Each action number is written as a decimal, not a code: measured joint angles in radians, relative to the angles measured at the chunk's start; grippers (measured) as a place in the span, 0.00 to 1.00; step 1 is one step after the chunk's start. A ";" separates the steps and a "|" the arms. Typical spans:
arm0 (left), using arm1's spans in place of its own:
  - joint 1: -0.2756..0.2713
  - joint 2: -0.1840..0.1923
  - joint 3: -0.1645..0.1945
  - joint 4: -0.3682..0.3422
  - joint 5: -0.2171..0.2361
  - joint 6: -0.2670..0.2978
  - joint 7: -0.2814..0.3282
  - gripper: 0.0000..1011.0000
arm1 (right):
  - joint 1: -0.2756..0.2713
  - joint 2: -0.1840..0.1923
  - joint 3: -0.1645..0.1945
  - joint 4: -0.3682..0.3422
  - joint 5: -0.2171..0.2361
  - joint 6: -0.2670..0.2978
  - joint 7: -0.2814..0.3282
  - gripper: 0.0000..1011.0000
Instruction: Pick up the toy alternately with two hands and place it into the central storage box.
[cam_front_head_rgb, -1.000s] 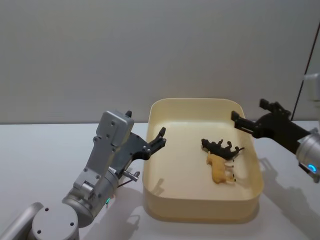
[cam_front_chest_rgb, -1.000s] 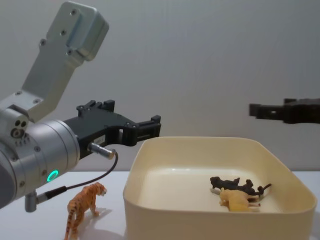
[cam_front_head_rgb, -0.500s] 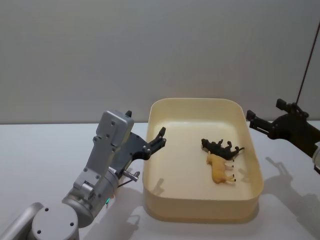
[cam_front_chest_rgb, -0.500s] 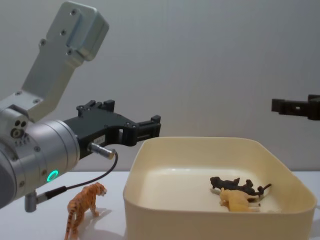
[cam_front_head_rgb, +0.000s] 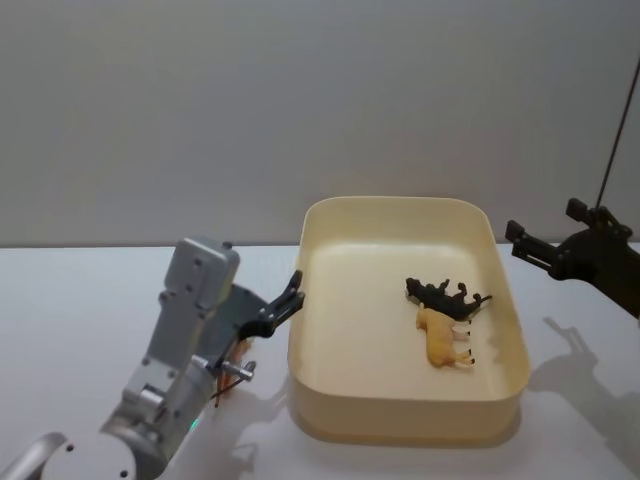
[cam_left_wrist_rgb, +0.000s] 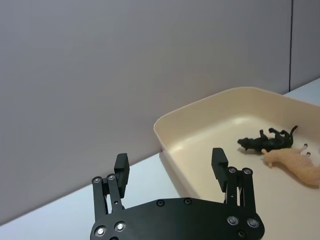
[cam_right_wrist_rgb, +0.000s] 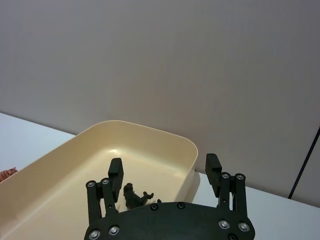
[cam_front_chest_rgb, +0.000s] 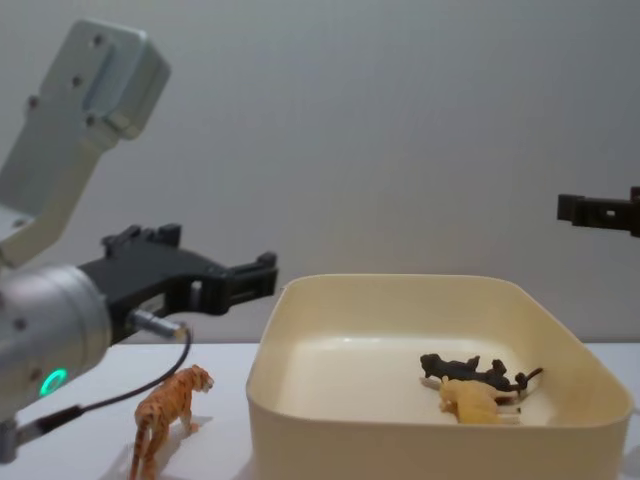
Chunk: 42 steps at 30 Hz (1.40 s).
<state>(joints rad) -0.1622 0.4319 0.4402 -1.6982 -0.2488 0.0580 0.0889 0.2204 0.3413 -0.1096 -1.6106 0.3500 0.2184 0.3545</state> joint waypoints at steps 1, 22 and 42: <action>0.007 0.006 -0.002 -0.007 -0.005 0.004 0.006 0.99 | 0.000 0.000 0.000 0.000 0.000 0.000 0.000 0.99; 0.106 0.100 -0.043 -0.061 -0.171 0.118 -0.009 0.99 | -0.006 0.004 0.004 -0.007 0.005 -0.001 -0.004 0.99; 0.071 0.089 -0.071 0.024 -0.220 0.174 -0.077 0.99 | -0.008 0.006 0.004 -0.008 0.006 0.000 -0.004 0.99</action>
<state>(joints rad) -0.0910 0.5204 0.3694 -1.6743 -0.4687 0.2318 0.0122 0.2126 0.3469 -0.1056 -1.6190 0.3558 0.2180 0.3504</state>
